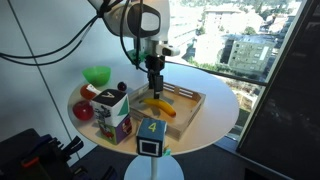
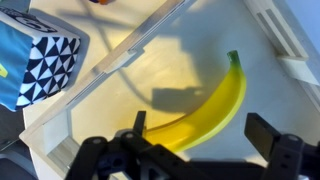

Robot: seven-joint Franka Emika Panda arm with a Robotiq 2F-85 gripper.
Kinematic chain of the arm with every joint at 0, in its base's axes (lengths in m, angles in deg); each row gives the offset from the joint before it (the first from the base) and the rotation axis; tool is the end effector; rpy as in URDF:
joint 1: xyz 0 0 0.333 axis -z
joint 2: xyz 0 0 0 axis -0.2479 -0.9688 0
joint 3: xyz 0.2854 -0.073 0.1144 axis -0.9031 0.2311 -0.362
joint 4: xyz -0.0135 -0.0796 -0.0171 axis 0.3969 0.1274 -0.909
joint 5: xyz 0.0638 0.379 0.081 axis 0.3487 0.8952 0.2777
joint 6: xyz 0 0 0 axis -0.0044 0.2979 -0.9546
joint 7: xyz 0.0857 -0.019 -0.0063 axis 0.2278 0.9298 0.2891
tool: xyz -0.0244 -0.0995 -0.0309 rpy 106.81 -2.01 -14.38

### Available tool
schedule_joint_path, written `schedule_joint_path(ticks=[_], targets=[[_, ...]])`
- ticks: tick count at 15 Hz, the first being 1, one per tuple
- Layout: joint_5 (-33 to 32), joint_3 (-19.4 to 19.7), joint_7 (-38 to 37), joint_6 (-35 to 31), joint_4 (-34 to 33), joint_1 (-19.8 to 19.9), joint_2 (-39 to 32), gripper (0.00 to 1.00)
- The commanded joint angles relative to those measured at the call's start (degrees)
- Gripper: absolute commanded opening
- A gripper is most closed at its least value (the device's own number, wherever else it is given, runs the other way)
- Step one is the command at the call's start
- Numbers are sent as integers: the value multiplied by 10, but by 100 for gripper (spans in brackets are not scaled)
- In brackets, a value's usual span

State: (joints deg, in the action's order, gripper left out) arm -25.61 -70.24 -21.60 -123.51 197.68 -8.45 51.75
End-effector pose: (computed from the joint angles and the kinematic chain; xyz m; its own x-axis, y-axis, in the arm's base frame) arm 0.5570 -0.1263 0.2735 0.7569 -0.6496 -0.0723 -0.6445 -0.7601 0.0826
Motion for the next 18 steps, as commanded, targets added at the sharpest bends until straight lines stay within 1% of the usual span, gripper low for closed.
schedule_joint_path(ticks=[1, 11, 18], targets=[[19, 10, -15, -5, -26, -10, -25, 100], [27, 12, -47, -36, -29, -29, -57, 100], [27, 13, -45, -54, -28, -34, -78, 100]])
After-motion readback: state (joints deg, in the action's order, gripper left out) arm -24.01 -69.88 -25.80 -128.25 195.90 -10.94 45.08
